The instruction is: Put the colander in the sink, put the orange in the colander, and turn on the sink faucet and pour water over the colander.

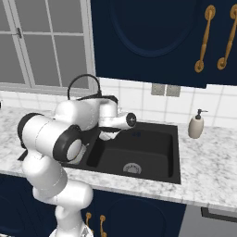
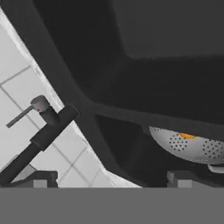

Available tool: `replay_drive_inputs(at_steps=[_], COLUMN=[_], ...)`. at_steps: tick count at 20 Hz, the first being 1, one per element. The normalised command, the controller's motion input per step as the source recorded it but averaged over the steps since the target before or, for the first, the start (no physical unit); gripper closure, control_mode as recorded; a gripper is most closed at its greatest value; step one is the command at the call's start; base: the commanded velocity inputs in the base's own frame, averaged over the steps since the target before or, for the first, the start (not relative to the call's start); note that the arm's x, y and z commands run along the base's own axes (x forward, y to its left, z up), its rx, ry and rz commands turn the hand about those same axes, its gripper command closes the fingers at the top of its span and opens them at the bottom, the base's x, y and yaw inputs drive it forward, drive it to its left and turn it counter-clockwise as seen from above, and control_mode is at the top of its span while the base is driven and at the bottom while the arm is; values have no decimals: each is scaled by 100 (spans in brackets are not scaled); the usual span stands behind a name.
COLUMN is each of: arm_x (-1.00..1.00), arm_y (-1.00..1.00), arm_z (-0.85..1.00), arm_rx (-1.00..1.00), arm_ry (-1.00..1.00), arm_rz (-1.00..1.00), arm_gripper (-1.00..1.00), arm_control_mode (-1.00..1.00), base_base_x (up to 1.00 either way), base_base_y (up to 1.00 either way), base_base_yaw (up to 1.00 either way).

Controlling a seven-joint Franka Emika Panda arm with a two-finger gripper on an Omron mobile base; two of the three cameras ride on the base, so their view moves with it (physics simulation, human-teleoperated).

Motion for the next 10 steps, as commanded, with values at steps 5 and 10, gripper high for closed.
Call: replay_drive_inputs(at_steps=[5, 10], arm_x=[0, 3], arm_y=[0, 0], arm_z=[3, 18], arm_rx=[29, 20], arm_ry=[-2, -11], arm_rz=[-5, -2], arm_gripper=[-100, -100], arm_control_mode=[-100, -100], base_base_x=[0, 0], base_base_y=[0, 0], base_base_yaw=[0, 0])
